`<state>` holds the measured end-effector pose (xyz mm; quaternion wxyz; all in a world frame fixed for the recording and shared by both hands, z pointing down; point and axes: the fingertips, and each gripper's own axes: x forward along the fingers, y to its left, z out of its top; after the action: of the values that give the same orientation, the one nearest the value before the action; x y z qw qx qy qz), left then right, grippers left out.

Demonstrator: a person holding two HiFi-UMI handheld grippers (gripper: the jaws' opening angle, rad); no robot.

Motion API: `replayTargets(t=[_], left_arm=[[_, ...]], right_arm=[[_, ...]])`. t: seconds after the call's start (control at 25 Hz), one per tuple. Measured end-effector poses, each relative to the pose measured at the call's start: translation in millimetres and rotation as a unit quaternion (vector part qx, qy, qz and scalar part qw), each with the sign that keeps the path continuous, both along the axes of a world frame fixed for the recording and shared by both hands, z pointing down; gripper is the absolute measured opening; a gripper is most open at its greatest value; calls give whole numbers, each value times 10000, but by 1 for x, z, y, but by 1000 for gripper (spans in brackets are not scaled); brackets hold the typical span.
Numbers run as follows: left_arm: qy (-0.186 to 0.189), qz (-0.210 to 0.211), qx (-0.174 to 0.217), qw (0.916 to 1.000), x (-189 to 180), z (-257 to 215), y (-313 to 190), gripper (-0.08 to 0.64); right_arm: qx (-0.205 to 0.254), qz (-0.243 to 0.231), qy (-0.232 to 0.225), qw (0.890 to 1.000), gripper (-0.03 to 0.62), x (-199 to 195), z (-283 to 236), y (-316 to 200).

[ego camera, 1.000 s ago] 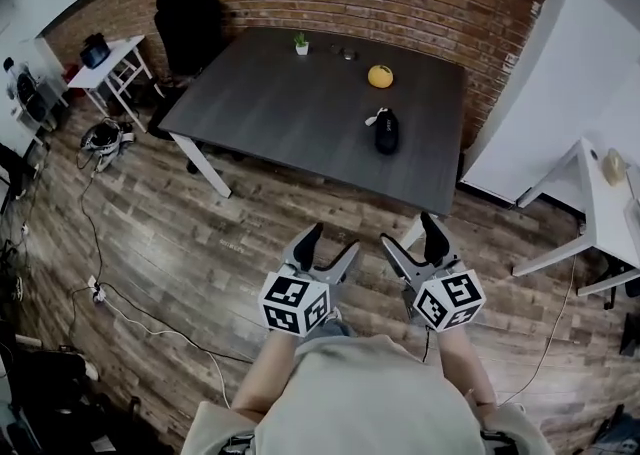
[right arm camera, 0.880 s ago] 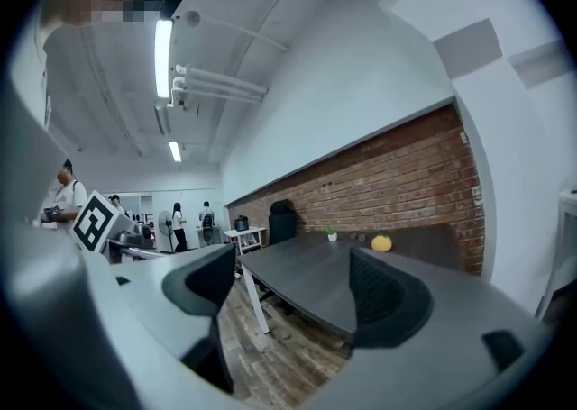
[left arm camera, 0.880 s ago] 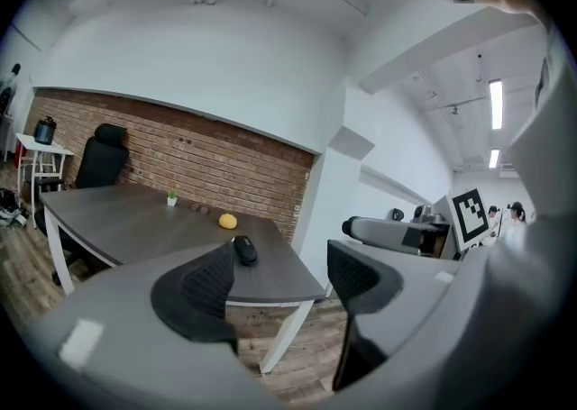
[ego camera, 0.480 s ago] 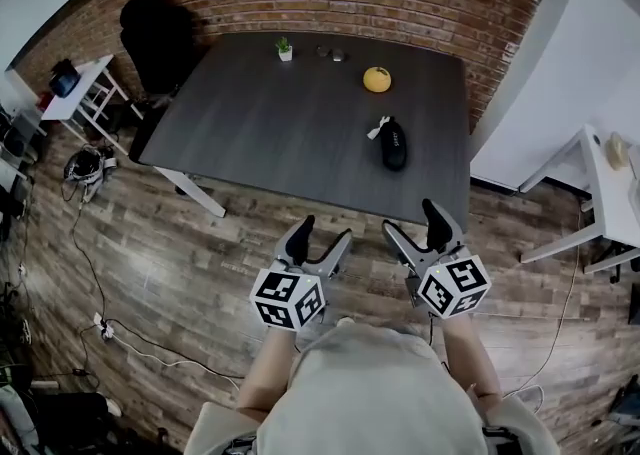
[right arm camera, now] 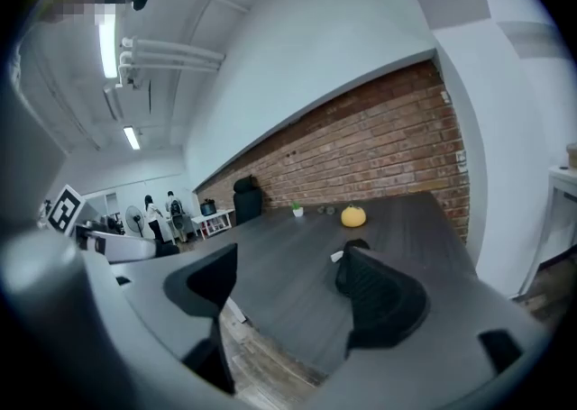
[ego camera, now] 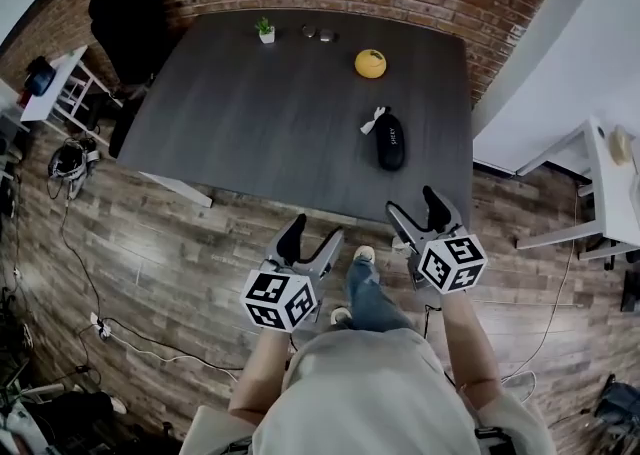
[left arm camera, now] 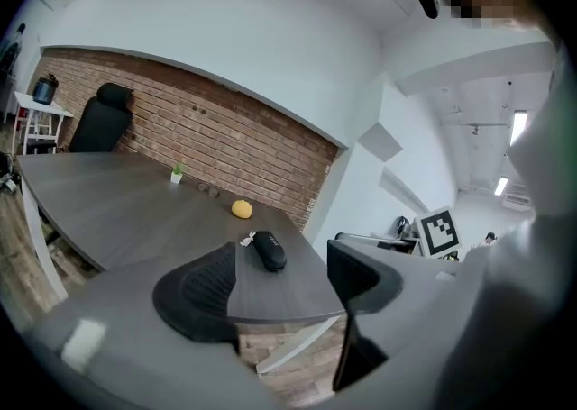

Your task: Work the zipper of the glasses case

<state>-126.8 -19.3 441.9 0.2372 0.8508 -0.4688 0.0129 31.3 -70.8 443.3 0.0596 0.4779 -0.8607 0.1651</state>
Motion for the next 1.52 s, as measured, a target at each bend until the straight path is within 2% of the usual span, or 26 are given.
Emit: replayTargets(t=[0.16, 0.28, 0.44, 0.64, 0.96, 1.28, 1.44, 1.52], left_arm=[[-100, -42, -124, 9999, 8, 15, -37, 310], [-142, 63, -162, 9997, 18, 15, -64, 310], [-239, 125, -173, 9995, 28, 12, -105, 310], [-189, -24, -287, 9994, 38, 14, -147, 310], [-285, -215, -250, 9990, 43, 11, -190, 310], [-379, -313, -326, 9983, 47, 19, -200, 310], [-350, -316, -340, 9983, 48, 21, -199, 310], [-346, -259, -347, 9985, 48, 22, -198, 310]], right_arm=[[-327, 135, 48, 9994, 369, 17, 33, -46], [-667, 167, 11, 9976, 330, 27, 59, -78], [-1090, 46, 120, 9940, 330, 31, 92, -117], [-1649, -72, 186, 9861, 331, 35, 131, -148], [-1988, -259, -94, 9797, 342, 30, 150, -180], [-2340, -505, -219, 9707, 368, 12, 169, -185], [-2438, -661, -126, 9675, 367, -4, 172, -184], [-2450, -723, -72, 9668, 332, -10, 171, -183]])
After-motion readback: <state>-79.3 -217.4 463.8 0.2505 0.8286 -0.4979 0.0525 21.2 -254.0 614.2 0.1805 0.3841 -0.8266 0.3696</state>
